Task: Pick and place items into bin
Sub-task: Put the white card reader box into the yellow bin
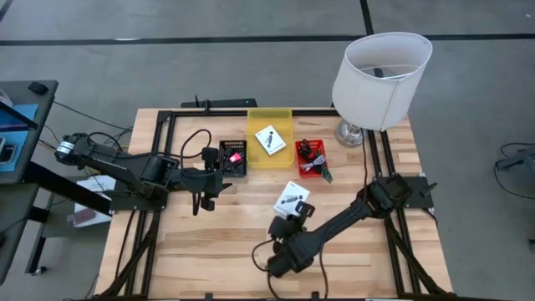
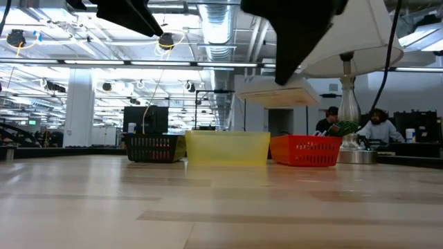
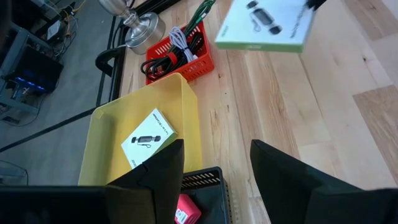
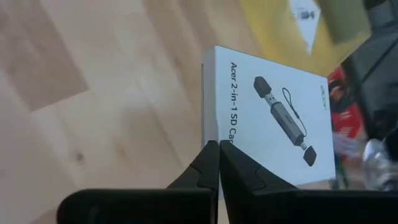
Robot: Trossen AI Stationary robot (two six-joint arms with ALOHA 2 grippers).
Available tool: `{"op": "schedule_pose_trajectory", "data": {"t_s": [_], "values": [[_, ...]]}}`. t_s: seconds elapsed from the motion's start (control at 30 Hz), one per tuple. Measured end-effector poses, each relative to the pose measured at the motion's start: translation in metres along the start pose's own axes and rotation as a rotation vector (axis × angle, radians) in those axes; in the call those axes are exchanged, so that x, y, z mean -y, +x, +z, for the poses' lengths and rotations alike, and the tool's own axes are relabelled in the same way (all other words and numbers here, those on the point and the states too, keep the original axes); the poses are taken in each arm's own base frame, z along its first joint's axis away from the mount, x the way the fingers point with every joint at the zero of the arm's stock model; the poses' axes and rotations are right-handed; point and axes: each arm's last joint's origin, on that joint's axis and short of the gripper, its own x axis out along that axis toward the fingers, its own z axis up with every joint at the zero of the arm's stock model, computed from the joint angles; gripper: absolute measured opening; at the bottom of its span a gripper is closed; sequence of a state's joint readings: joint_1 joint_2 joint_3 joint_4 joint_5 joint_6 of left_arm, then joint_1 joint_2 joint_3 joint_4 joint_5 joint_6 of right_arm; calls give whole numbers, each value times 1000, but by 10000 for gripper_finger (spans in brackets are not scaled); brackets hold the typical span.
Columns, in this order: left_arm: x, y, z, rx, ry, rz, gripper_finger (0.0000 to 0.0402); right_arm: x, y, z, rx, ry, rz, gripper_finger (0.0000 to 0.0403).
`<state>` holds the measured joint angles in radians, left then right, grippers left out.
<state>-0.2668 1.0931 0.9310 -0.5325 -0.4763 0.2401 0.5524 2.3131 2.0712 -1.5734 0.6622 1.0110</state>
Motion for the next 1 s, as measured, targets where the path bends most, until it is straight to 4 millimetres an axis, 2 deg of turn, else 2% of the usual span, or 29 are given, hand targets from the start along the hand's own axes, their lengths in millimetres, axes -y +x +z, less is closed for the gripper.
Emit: {"op": "schedule_pose_trajectory", "data": {"t_s": [0.17,0.33,0.7,1.0], "values": [[0,0,0,0,0,0,178,15,13,21,7,-73,-28,1],[0,0,0,0,0,0,178,37,34,46,-7,-166,-78,0],[0,0,0,0,0,0,178,101,92,106,-62,-320,-101,0],[0,0,0,2,-1,3,178,149,136,130,-117,-333,-110,0]]}}
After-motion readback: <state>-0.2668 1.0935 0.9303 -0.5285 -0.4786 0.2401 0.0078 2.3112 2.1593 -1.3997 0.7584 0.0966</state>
